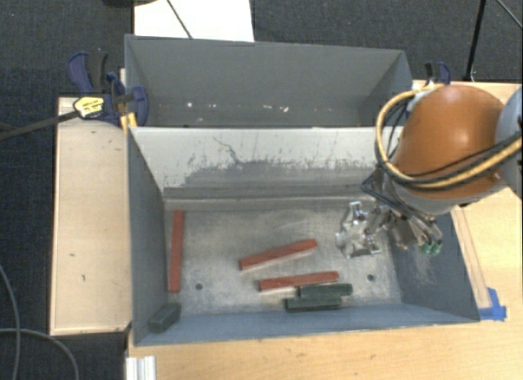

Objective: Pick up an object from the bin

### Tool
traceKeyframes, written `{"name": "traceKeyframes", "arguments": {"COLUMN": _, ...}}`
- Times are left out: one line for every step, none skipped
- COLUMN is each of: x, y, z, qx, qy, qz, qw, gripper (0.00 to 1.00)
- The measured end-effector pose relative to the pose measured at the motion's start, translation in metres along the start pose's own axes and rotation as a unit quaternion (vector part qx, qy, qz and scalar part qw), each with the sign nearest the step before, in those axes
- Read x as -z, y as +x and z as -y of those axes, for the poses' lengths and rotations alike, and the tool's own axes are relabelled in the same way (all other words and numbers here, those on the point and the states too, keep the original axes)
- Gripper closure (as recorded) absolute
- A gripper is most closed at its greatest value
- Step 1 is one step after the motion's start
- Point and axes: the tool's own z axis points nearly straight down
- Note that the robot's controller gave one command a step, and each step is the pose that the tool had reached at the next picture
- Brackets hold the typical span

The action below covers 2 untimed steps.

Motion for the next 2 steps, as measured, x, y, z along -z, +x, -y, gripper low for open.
{"name": "traceKeyframes", "arguments": {"x": 0.000, "y": 0.000, "z": 0.000, "qx": 0.000, "qy": 0.000, "qz": -0.0005, "qw": 1.0000, "gripper": 1.00}}
{"name": "traceKeyframes", "arguments": {"x": -0.081, "y": -0.012, "z": -0.025, "qx": -0.065, "qy": -0.001, "qz": -0.0028, "qw": 0.9979, "gripper": 0.00}}
